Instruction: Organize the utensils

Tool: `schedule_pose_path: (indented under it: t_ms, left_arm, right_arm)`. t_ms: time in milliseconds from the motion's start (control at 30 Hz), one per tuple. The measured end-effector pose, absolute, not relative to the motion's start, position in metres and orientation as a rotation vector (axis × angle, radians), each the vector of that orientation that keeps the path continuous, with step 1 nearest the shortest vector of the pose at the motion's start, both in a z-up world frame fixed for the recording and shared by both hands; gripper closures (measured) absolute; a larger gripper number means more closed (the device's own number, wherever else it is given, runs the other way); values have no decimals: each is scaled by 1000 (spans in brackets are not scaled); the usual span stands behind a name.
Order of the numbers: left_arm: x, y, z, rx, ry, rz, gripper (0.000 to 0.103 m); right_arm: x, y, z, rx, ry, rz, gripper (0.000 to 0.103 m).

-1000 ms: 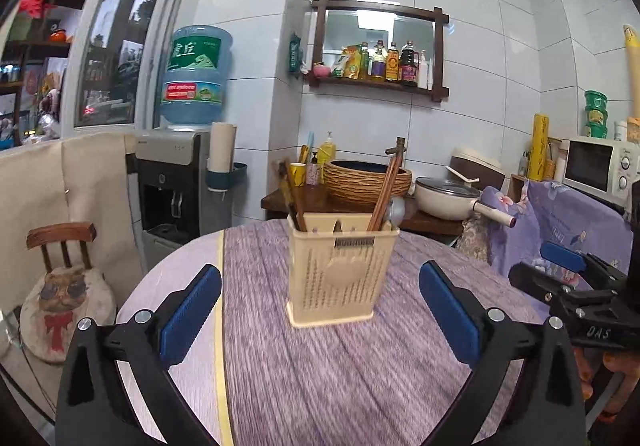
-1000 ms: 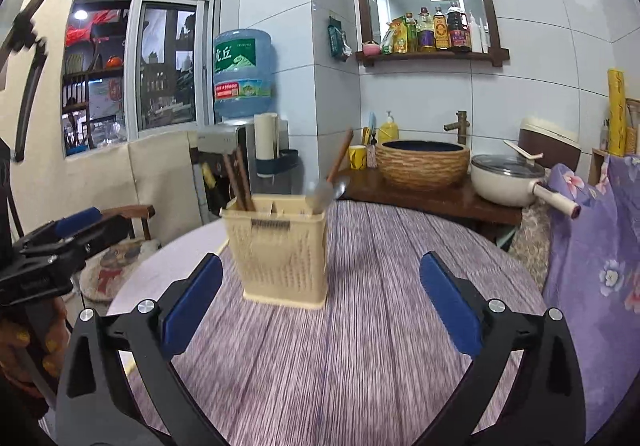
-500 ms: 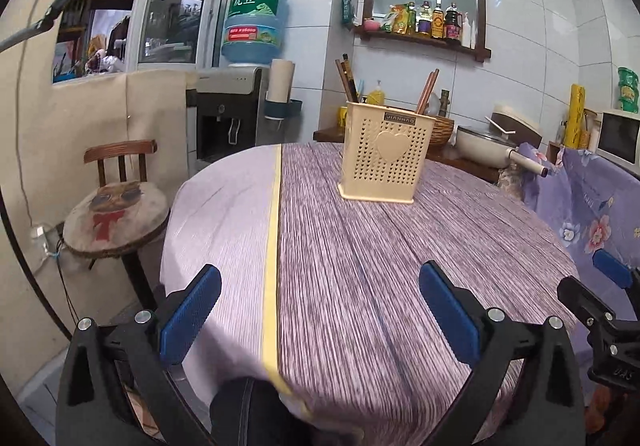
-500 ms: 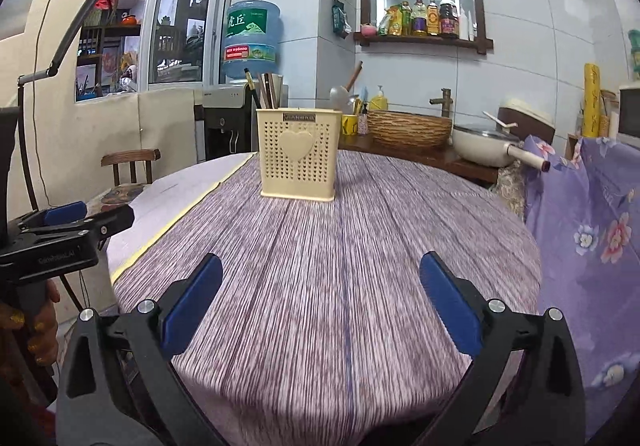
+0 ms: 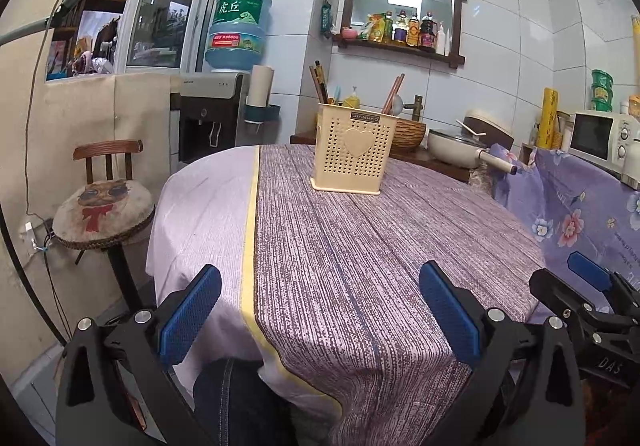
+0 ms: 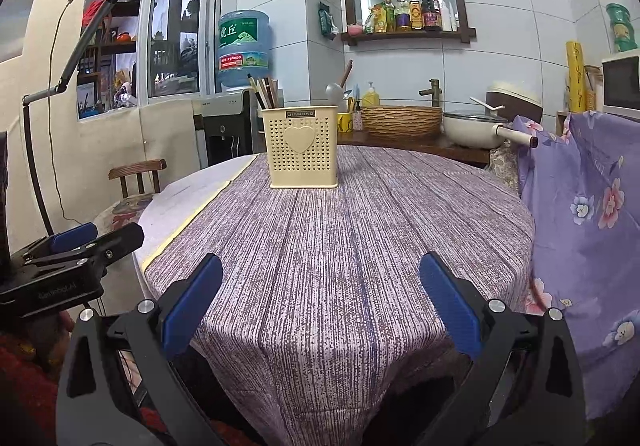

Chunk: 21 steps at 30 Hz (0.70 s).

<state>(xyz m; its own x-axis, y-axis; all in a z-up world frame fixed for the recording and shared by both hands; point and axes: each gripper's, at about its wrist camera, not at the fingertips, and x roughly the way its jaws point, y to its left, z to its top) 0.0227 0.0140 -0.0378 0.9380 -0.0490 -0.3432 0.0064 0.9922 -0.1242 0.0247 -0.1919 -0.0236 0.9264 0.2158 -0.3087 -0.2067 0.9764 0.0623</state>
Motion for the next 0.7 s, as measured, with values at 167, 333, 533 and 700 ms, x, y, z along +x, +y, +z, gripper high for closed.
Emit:
schedule_pose_path:
  t_ms: [167, 333, 533, 700]
  left_arm:
    - [18, 12, -40, -119, 349, -31, 5]
    - [17, 12, -40, -123, 351, -30, 5]
    - [17, 11, -39, -124, 352, -32, 5]
    - [17, 11, -39, -125, 356, -43, 5]
  right_arm:
    - [25, -192, -23, 31, 322, 221, 5]
    - [25, -193, -23, 40, 332, 226, 5]
    - [26, -193, -22, 40, 334, 228, 5]
    - [28, -194, -23, 41, 338, 230, 5]
